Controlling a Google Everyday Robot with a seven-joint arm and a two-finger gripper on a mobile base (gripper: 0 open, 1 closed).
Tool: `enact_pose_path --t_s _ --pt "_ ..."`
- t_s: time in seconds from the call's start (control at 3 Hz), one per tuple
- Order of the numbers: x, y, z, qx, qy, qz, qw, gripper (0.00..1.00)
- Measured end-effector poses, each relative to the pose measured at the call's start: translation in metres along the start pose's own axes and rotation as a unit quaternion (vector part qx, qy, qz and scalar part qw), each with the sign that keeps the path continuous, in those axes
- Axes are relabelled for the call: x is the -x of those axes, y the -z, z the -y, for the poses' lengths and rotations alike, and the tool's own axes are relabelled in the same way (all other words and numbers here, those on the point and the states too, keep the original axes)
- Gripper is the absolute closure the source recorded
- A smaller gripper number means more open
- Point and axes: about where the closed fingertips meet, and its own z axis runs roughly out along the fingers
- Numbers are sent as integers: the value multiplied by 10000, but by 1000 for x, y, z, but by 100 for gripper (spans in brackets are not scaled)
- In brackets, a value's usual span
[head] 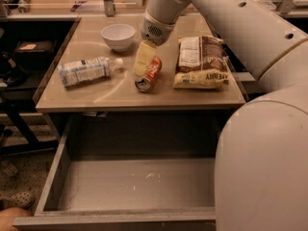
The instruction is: Place coke can into top drawer
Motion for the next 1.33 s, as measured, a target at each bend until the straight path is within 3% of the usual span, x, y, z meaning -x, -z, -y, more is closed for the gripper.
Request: enact_pose_path --t_s 1.0,1.33 --pt "-17 -36 2 260 -141 45 9996 0" --pt "-17 -36 2 260 -141 45 9996 18"
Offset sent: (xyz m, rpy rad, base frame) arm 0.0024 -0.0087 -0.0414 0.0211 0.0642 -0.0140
